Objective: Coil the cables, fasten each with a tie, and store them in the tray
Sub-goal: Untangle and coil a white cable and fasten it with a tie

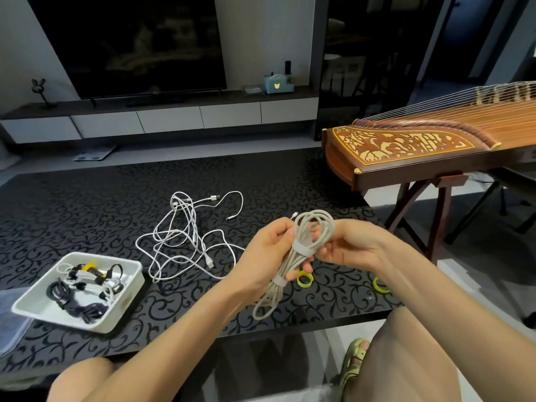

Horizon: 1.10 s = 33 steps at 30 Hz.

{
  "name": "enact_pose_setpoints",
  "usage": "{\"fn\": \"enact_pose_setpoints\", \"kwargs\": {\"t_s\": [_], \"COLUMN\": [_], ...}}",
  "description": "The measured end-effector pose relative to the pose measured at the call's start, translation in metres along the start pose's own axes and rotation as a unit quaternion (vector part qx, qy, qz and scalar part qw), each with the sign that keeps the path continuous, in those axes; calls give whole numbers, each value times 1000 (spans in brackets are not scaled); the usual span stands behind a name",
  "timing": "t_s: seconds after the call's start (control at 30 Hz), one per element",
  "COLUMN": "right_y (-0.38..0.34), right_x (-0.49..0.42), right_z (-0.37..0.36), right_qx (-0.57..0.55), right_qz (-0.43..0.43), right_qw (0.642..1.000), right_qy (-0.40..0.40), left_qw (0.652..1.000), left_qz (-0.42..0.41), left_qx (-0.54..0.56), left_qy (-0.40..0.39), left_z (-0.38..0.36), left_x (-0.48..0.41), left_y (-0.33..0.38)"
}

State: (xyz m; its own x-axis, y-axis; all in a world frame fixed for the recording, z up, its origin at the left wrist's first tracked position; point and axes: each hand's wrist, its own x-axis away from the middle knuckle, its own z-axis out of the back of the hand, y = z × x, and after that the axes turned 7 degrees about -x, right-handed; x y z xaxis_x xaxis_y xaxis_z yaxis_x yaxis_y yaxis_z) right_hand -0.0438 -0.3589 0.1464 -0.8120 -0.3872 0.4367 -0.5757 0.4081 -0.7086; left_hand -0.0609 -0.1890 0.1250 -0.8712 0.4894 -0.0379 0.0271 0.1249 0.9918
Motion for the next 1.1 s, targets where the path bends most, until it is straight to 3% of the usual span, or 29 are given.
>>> {"fn": "enact_pose_setpoints", "kwargs": {"t_s": [0.13, 0.27, 0.47, 0.57, 0.7, 0.77, 0.83, 0.93, 1.1], "right_y": [12, 13, 24, 31, 38, 35, 30, 24, 18], "right_x": [9, 16, 16, 15, 5, 1, -1, 0, 2], "right_z": [11, 8, -5, -14, -32, -38, -39, -38, -42], "right_qx": [-23, 98, 224, 311, 269, 270, 271, 276, 295], "right_qz": [71, 166, 305, 362, 416, 432, 443, 437, 437], "right_qw": [996, 980, 923, 856, 797, 766, 756, 770, 771], "right_qy": [-41, -53, 66, 200, 344, 392, 400, 373, 357], "left_qw": [999, 999, 999, 999, 969, 953, 969, 996, 1000], "left_qz": [2, -4, 4, 1, -60, -72, -54, -2, 22], "left_qx": [15, 7, 27, 9, -163, -197, -158, -53, -11], "left_qy": [29, 39, 31, 41, 174, 218, 182, 76, -3], "left_z": [-6, -4, -6, -10, -26, -29, -25, -12, -1], "left_x": [0, -1, -4, -4, -9, -14, -17, -20, -26], "left_y": [3, 3, 5, 5, -4, -6, -1, 9, 20]}}
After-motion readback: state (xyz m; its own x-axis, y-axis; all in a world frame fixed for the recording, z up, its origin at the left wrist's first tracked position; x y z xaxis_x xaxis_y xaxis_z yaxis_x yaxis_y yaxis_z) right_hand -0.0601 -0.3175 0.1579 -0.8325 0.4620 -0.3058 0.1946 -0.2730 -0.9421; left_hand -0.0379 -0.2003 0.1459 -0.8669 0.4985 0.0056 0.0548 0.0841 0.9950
